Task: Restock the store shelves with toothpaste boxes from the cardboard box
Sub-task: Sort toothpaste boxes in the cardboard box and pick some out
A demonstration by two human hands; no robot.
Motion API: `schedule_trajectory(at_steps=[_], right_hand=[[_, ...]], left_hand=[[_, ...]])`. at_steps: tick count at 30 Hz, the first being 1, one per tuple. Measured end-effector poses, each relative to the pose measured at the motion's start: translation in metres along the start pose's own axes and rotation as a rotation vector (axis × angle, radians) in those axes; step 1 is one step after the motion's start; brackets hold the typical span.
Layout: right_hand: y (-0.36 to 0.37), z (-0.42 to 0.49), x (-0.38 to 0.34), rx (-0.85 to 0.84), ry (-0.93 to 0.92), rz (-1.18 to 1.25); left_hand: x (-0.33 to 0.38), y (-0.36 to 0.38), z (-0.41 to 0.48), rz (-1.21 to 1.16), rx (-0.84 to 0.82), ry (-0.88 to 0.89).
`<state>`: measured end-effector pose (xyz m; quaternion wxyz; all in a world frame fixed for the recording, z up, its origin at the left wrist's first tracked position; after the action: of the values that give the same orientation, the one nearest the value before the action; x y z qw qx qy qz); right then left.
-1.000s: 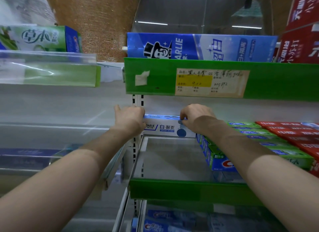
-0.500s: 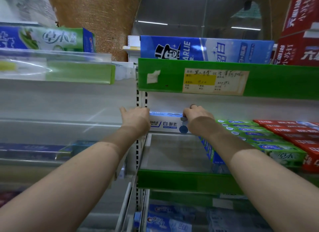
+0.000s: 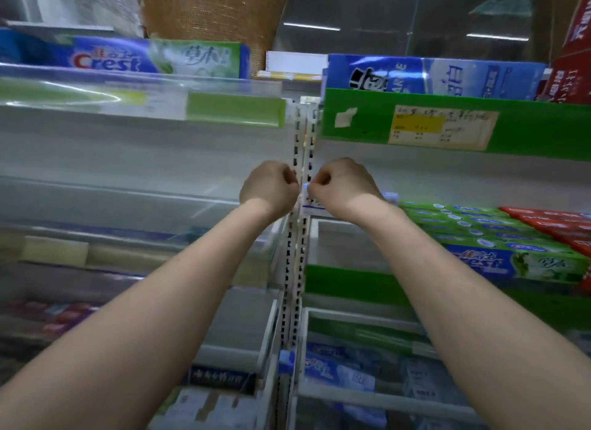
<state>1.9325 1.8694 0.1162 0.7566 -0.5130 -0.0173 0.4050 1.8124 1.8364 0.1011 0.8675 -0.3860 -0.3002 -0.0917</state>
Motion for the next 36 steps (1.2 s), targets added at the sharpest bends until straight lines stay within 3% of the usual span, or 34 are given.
schedule_trajectory(at_steps=[5, 13, 17, 23, 27, 36], right_hand=[[0.021, -0.029, -0.047, 0.006, 0.030, 0.486], [0.083, -0.105, -0.113, -0.095, 0.002, 0.890], [0.109, -0.146, -0.153, -0.229, -0.022, 1.087], [0.137, -0.212, -0.197, -0.481, -0.155, 1.122], [0.152, -0.268, -0.213, -0.676, -0.253, 1.104], [0.148, -0.391, -0.245, -1.034, -0.401, 1.132]], left_hand=[[-0.035, -0.047, -0.039, -0.568, 0.084, -0.314], [-0.104, -0.101, -0.136, -0.969, 0.272, -0.581], [-0.135, -0.123, -0.191, -0.990, 0.435, -0.717], [-0.168, -0.160, -0.288, -0.902, 0.701, -0.847], [-0.163, -0.178, -0.365, -0.819, 0.925, -0.916], [-0.139, -0.192, -0.517, -0.686, 1.193, -1.090]])
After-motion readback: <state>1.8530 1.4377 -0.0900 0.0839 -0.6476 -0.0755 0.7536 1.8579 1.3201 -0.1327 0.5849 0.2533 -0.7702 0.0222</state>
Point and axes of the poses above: each hand's wrist, its own z-axis towards the middle knuckle, its own y-axis out of the palm, x = y × z, the point moved 7 cm from there along z, towards the middle knuckle, and after that the axes turned 2 degrees about -y, right-handed, at the moved point
